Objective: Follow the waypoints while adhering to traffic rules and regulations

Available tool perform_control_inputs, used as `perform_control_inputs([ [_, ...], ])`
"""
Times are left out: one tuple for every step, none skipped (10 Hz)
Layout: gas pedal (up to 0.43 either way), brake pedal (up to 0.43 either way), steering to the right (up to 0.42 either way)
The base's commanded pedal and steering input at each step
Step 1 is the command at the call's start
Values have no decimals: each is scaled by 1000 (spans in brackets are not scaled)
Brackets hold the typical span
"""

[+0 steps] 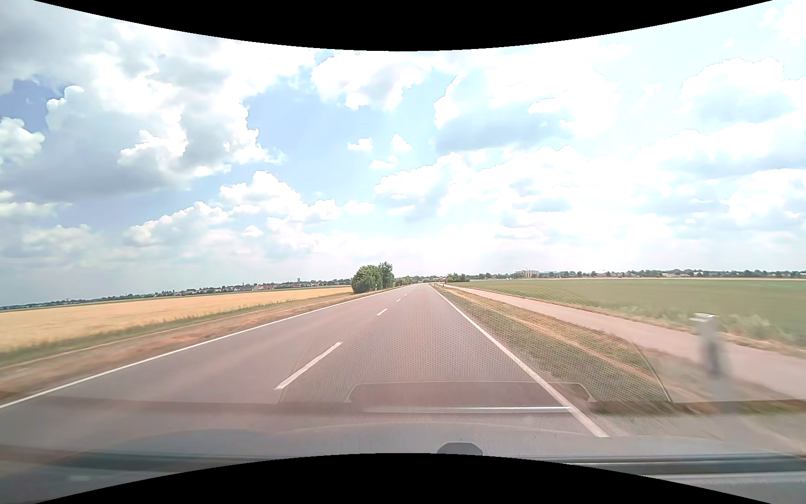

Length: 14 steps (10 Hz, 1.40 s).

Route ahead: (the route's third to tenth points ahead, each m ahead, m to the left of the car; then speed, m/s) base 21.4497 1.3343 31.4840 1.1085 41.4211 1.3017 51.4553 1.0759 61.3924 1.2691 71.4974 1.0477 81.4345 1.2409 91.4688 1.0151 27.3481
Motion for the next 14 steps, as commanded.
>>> perform_control_inputs([
  [228, 0, -1],
  [228, 0, -1],
  [220, 0, 0],
  [220, 0, 0],
  [209, 0, 1],
  [209, 0, 1],
  [209, 0, 0],
  [209, 0, -3],
  [209, 0, -4],
  [209, 0, -3],
  [220, 0, -3],
  [228, 0, -2],
  [228, 0, -1],
  [228, 0, -2],
])
